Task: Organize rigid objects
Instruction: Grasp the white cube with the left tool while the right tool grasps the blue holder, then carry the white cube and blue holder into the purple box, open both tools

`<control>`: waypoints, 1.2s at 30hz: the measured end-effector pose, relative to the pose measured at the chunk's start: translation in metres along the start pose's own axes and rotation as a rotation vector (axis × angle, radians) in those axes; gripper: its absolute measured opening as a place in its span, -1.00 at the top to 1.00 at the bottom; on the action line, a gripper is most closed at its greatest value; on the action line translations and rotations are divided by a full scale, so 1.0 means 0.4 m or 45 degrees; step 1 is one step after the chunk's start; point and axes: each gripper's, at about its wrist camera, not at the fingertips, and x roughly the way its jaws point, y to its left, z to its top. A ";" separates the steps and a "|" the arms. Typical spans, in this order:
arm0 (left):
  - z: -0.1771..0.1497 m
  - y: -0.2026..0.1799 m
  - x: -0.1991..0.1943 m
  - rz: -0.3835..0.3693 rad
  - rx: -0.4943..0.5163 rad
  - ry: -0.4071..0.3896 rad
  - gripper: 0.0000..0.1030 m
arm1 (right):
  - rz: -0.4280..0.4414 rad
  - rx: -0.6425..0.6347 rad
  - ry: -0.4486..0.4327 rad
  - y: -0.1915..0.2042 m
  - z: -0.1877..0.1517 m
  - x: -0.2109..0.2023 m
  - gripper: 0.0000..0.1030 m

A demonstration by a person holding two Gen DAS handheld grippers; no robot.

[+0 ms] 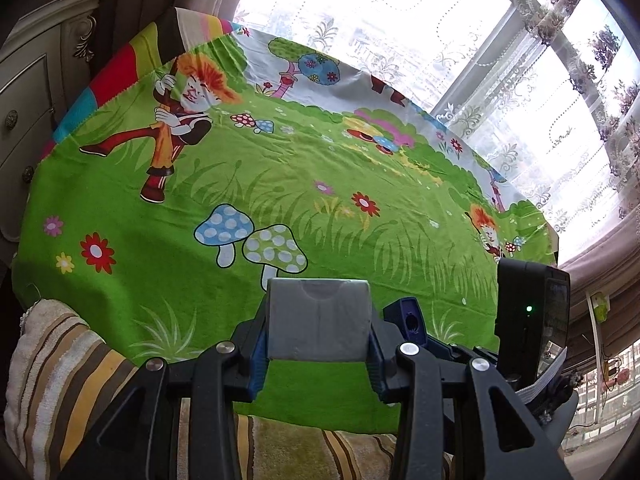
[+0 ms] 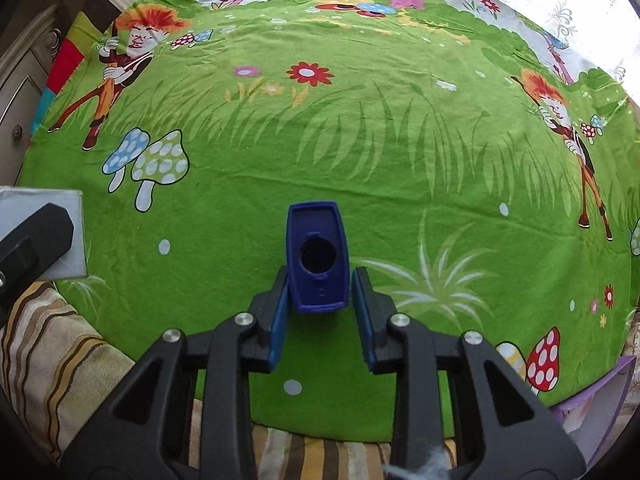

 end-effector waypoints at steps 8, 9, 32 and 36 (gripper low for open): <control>-0.010 -0.016 0.005 0.040 0.041 -0.003 0.21 | 0.048 0.024 -0.094 -0.018 -0.029 -0.063 0.44; -0.011 -0.018 0.006 0.046 0.045 -0.004 0.21 | 0.050 0.029 -0.109 -0.023 -0.036 -0.074 0.44; -0.090 -0.152 -0.080 0.034 0.215 -0.039 0.21 | 0.033 0.092 -0.448 -0.114 -0.205 -0.312 0.44; -0.121 -0.201 -0.106 -0.022 0.255 -0.023 0.21 | 0.019 0.120 -0.476 -0.145 -0.249 -0.350 0.44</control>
